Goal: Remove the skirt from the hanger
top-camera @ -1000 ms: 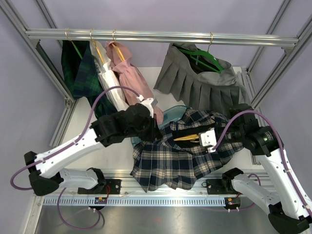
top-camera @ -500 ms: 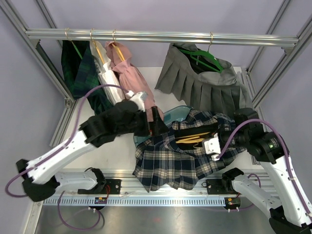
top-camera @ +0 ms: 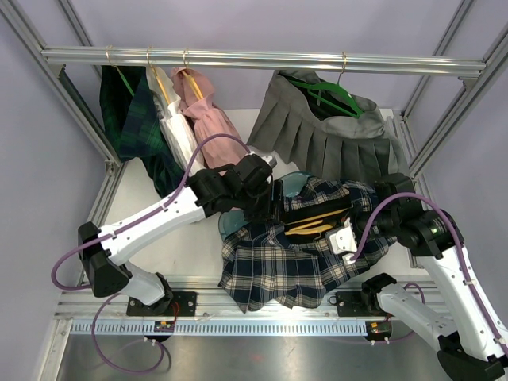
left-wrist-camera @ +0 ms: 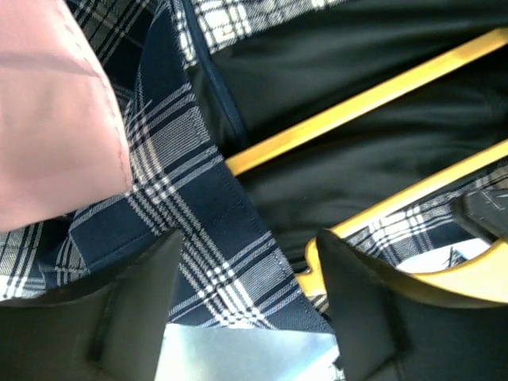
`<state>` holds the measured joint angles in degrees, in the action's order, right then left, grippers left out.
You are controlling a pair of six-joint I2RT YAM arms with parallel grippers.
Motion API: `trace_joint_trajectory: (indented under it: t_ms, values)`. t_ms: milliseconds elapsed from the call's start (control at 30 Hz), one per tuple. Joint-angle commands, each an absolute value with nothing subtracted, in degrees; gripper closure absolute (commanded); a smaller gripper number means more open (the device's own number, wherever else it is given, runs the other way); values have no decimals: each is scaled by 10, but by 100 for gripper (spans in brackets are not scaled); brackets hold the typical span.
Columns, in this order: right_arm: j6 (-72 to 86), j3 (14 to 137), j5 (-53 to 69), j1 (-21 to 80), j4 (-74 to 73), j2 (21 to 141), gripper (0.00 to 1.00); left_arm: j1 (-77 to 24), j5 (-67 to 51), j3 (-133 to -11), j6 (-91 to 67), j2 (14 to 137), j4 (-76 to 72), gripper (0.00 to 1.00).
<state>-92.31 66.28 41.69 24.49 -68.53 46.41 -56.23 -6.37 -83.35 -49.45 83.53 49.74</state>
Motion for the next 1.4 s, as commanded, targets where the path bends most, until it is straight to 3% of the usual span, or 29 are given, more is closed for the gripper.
trace_joint_trajectory:
  t_ms: [0,167,233,333,433,533,567,667,1033,1200,1333,1367]
  values:
    - [-945,667,438,248,-649,460,100,-568,-78,-851,-451,844,530,43]
    - [-916,664,432,248,-635,454,100,-568,-93,-831,-416,844,545,66]
    - [-904,664,429,249,-630,450,100,-569,-92,-824,-408,840,553,83]
    - [-889,661,426,248,-625,444,100,-569,-82,-823,-396,827,560,93]
    - [-889,659,427,249,-632,438,100,-565,-67,-828,-391,807,552,94]
    - [-928,652,430,248,-654,430,100,-553,-72,-839,-408,787,529,39]
    - [-944,649,431,249,-659,427,100,-550,-79,-843,-423,785,522,27]
    - [-1017,631,433,249,-666,413,100,-541,-98,-863,-456,794,517,18]
    - [-1114,639,455,249,-659,438,100,-564,-84,-947,-441,907,620,15]
    - [-1117,640,461,248,-663,438,100,-580,-15,-983,-396,961,695,25]
    - [-1090,641,454,248,-653,432,100,-584,-18,-962,-373,957,693,52]
    - [-1081,640,454,248,-652,431,100,-584,-19,-959,-368,955,694,69]
